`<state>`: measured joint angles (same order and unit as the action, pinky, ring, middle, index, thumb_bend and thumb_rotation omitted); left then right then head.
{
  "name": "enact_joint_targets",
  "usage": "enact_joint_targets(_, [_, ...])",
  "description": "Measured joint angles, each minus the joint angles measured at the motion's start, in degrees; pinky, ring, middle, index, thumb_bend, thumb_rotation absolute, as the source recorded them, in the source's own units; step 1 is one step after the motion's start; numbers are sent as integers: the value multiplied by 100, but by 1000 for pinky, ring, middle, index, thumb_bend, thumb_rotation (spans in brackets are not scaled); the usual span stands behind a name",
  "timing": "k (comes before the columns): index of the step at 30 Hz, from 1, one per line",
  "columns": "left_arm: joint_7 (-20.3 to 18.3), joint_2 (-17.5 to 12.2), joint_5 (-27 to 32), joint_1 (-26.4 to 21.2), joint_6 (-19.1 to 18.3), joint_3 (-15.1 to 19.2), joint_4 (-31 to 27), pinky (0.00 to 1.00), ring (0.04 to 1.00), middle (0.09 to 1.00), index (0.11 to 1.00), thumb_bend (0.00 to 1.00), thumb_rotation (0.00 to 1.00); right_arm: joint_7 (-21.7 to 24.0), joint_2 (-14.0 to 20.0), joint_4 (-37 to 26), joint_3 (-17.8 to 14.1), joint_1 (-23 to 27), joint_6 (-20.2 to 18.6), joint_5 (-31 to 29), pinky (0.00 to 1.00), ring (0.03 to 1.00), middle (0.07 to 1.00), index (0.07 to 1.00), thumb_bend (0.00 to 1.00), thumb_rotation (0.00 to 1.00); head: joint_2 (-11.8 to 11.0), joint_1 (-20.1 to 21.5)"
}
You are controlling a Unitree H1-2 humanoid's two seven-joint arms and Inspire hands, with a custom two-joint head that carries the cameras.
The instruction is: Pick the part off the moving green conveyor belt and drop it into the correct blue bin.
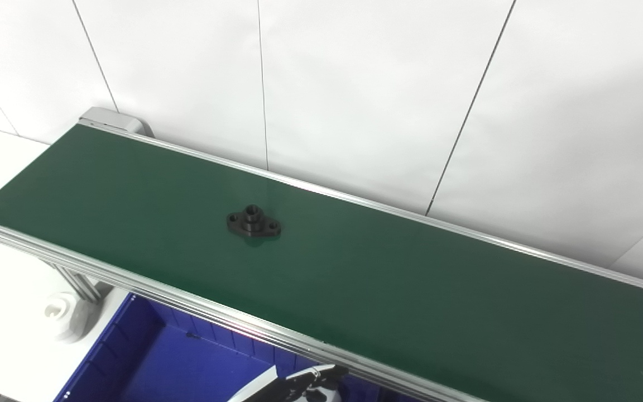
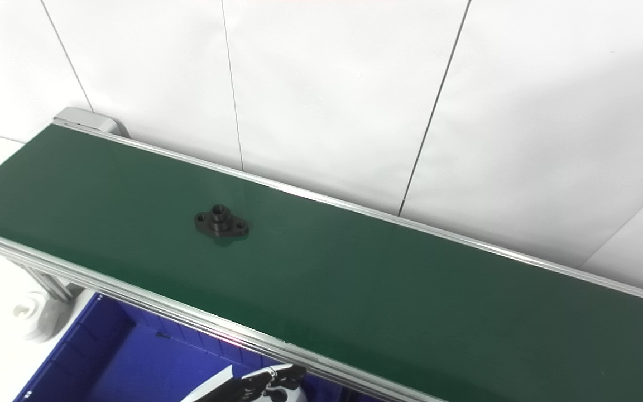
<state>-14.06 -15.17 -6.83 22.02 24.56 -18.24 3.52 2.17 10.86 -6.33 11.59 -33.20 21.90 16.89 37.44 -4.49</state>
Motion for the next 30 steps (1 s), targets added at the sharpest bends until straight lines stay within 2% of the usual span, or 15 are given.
enact_joint_targets(4, [0, -15, -4, 20, 0, 15, -65, 841, 905, 932, 916, 901, 150, 3, -48, -50, 9, -10, -8, -17, 801, 878, 908, 939, 850, 234, 70, 290])
enact_joint_targets(6, [-1, -22, -1, 38, 0, 17, -73, 846, 911, 938, 922, 897, 137, 3, -61, -92, 11, -29, -8, -17, 790, 869, 902, 932, 852, 227, 79, 309])
enact_joint_targets(7, [-5, -28, 9, 53, 0, 19, -77, 842, 910, 942, 927, 893, 130, 2, -69, -119, 11, -39, -8, -16, 785, 866, 901, 928, 854, 230, 201, 552])
enact_joint_targets(10, [-53, -62, 24, 90, -23, 41, -151, 861, 927, 959, 948, 884, 137, -6, -109, -172, 4, -65, -8, -15, 787, 856, 889, 915, 858, 216, 413, 669])
enact_joint_targets(11, [-71, -78, 25, 98, -26, 50, -224, 865, 929, 960, 949, 882, 136, -15, -127, -182, 1, -75, -7, -23, 788, 855, 888, 914, 858, 213, 414, 669])
enact_joint_targets(13, [-80, -87, 27, 92, -21, 70, -294, 901, 947, 968, 955, 862, 147, -32, -156, -208, -13, -92, -6, -56, 797, 853, 880, 911, 858, 229, 711, 774])
enact_joint_targets(15, [-81, -89, 24, 81, -20, 85, -293, 933, 961, 972, 956, 850, 166, -63, -200, -259, -55, -97, -5, -73, 808, 854, 877, 911, 853, 244, 712, 775])
enact_joint_targets(19, [-140, -95, 109, 81, -38, 105, -313, 941, 977, 991, 963, 832, 190, -186, -331, -415, -149, -123, 24, -90, 782, 846, 874, 897, 826, 253, 967, 1204])
enact_joint_targets(25, [-236, -140, 177, -47, -40, 144, -382, 907, 948, 967, 946, 848, 205, -412, -439, -616, -181, -93, 141, -136, 756, 828, 866, 879, 798, 242, 1011, 1328])
enact_joint_targets(30, [-229, -107, 133, -173, -14, 174, -235, 893, 939, 960, 939, 880, 249, -460, -444, -1040, -280, 90, 135, -296, 752, 820, 854, 878, 808, 241, 924, 1442])
